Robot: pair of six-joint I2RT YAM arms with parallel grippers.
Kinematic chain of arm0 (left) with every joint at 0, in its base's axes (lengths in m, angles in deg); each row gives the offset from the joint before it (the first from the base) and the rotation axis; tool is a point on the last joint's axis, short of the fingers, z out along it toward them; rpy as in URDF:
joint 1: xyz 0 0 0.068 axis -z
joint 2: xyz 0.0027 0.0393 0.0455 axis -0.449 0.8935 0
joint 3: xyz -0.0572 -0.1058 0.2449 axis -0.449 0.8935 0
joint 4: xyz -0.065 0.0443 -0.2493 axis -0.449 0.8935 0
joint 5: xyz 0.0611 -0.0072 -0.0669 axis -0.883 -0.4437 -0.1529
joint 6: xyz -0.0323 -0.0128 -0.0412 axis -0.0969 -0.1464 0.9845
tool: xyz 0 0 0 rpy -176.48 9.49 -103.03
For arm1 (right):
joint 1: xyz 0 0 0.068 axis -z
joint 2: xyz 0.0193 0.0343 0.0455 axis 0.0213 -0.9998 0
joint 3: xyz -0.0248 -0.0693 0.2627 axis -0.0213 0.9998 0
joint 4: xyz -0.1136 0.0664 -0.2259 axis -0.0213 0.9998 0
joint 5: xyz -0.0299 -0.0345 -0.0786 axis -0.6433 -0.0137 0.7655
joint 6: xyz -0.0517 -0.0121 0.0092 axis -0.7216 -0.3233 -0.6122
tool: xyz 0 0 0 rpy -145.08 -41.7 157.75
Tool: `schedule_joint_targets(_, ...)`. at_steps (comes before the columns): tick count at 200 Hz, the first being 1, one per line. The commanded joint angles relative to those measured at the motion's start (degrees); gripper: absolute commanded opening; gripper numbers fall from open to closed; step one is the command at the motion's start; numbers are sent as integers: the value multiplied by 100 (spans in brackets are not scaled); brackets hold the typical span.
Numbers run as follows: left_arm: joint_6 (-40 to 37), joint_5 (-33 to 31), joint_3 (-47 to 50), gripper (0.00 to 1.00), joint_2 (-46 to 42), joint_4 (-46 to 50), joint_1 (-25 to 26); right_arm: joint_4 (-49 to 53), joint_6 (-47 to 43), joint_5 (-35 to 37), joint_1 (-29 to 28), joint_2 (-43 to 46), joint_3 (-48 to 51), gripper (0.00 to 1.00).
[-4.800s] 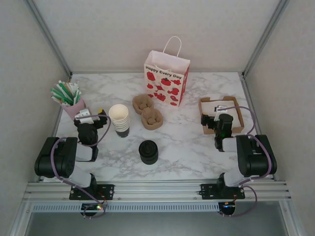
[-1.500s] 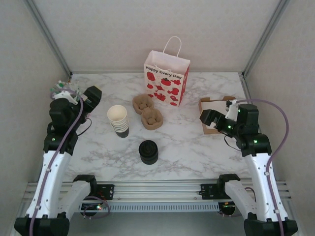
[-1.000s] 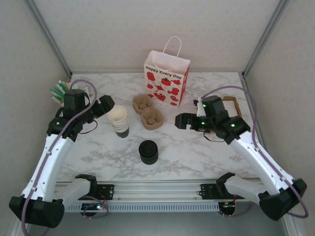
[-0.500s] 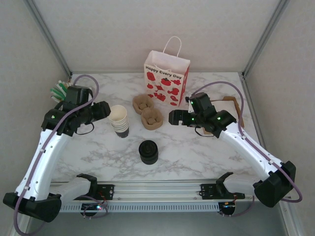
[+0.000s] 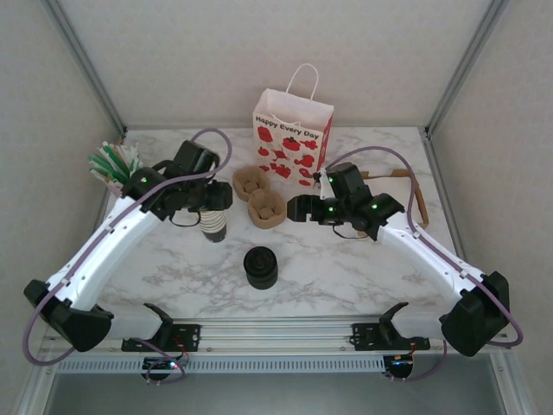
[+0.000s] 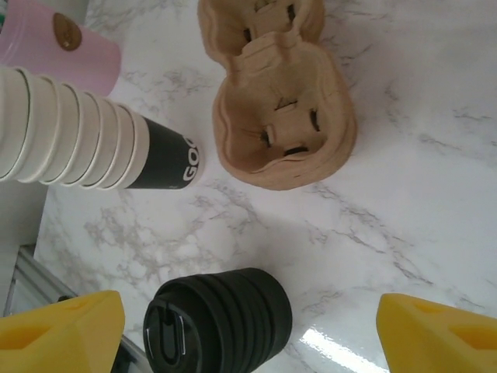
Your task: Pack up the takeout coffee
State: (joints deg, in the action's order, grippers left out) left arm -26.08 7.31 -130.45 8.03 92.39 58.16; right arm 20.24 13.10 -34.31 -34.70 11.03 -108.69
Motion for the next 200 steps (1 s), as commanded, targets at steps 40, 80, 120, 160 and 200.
schedule_joint_targets(40,-243,-531,-121,35,506,268,112,-962,605,-1111,-18,-430,125,73)
schedule_joint_targets(80,-314,-592,-67,29,712,218,112,-1126,696,-1270,-22,-592,150,69)
schedule_joint_targets(120,-362,-625,-58,25,850,180,105,-1241,766,-1360,-20,-656,207,69)
schedule_joint_targets(160,-393,-718,-38,24,933,176,103,-1340,825,-1429,-38,-724,242,69)
schedule_joint_targets(200,-410,-758,-16,22,971,155,102,-1454,889,-1503,-77,-839,251,68)
